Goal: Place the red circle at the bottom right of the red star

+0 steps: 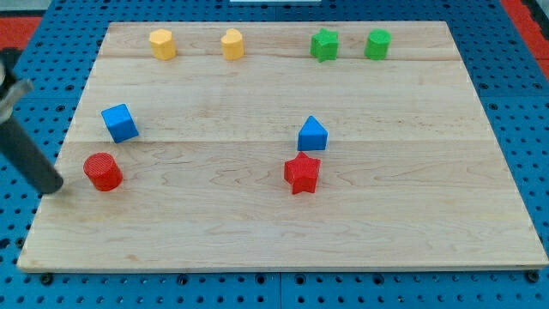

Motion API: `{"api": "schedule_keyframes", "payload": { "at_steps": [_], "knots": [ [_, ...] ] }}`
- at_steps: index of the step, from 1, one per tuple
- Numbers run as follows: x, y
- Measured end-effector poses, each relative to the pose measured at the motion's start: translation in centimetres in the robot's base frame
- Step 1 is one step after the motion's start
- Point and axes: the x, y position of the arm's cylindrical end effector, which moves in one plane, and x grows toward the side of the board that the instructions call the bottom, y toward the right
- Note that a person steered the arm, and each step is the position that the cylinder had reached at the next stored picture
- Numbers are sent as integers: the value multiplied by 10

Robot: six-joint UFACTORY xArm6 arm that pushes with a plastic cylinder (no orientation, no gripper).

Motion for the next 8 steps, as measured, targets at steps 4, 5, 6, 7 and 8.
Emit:
{"api": "schedule_keyframes", "payload": {
  "at_steps": [4, 5, 6, 7, 8],
  "knots": [
    [-8, 180],
    [0, 206],
    [-14, 226],
    [-11, 252],
    [28, 252]
  ]
}}
